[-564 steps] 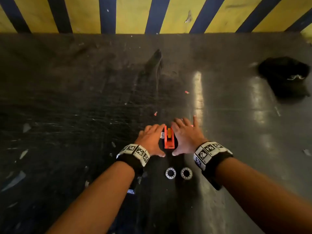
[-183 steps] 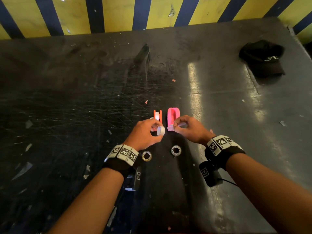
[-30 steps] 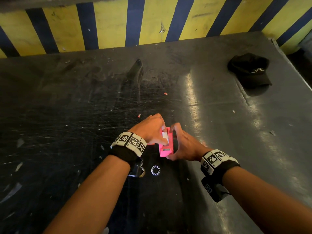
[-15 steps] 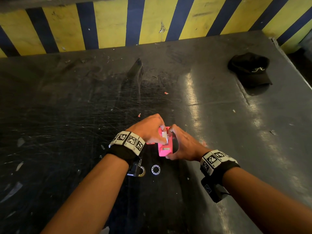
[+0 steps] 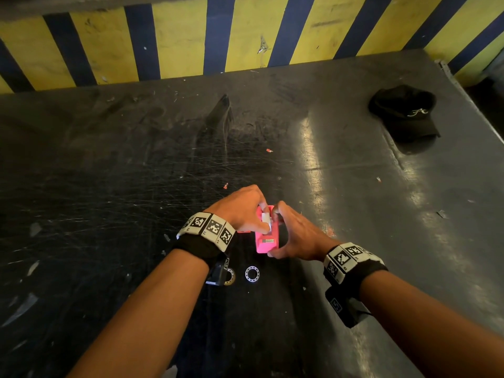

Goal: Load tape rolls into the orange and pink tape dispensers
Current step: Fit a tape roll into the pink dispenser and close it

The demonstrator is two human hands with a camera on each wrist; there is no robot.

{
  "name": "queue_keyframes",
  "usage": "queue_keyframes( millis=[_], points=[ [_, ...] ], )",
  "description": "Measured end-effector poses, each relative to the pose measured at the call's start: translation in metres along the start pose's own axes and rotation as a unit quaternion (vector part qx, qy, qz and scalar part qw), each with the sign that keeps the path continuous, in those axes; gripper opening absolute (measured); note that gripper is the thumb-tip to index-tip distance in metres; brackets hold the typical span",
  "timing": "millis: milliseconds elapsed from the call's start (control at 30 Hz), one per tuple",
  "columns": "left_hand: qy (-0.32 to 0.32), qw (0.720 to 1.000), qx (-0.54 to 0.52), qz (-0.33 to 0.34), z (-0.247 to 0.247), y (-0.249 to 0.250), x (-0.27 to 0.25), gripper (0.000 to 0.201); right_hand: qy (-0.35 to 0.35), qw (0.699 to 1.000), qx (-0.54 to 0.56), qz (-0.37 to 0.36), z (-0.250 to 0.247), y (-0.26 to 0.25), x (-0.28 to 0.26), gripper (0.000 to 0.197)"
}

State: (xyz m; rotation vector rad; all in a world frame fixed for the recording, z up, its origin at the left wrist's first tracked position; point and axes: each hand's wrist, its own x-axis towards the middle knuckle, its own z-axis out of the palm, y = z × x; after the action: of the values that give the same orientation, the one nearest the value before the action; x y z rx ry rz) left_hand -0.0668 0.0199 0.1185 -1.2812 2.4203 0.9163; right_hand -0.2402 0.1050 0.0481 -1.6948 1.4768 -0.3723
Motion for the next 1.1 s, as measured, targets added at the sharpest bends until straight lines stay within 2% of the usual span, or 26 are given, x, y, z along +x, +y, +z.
queue_keyframes(
  millis=[200, 467, 567, 700, 933, 1100],
  points=[
    [-0.001, 1.000, 0.005, 0.008, 0.000, 0.001, -0.001, 0.039, -0.005, 1.000, 0.002, 0.005, 0.000, -0.001, -0.001, 0.076],
    [0.007, 1.000, 0.011, 0.018, 0.005, -0.002, 0.001, 0.033, 0.002, 0.998, 0.066, 0.012, 0.000, 0.001, -0.002, 0.080],
    [0.034, 0.999, -0.007, 0.037, 0.009, -0.005, 0.001, 0.027, 0.021, 0.998, 0.065, -0.001, 0.000, 0.003, -0.003, 0.083],
    [0.088, 0.991, -0.090, 0.049, 0.018, -0.010, -0.001, 0.038, 0.025, 0.998, 0.061, -0.019, -0.002, 0.006, -0.003, 0.084],
    [0.115, 0.983, -0.134, 0.046, 0.022, -0.014, -0.007, 0.022, 0.028, 0.998, 0.055, -0.022, -0.001, 0.006, -0.003, 0.086],
    [0.096, 0.991, -0.066, 0.070, 0.023, -0.016, -0.015, 0.046, 0.027, 0.998, 0.055, -0.019, -0.002, 0.005, -0.001, 0.085]
  ],
)
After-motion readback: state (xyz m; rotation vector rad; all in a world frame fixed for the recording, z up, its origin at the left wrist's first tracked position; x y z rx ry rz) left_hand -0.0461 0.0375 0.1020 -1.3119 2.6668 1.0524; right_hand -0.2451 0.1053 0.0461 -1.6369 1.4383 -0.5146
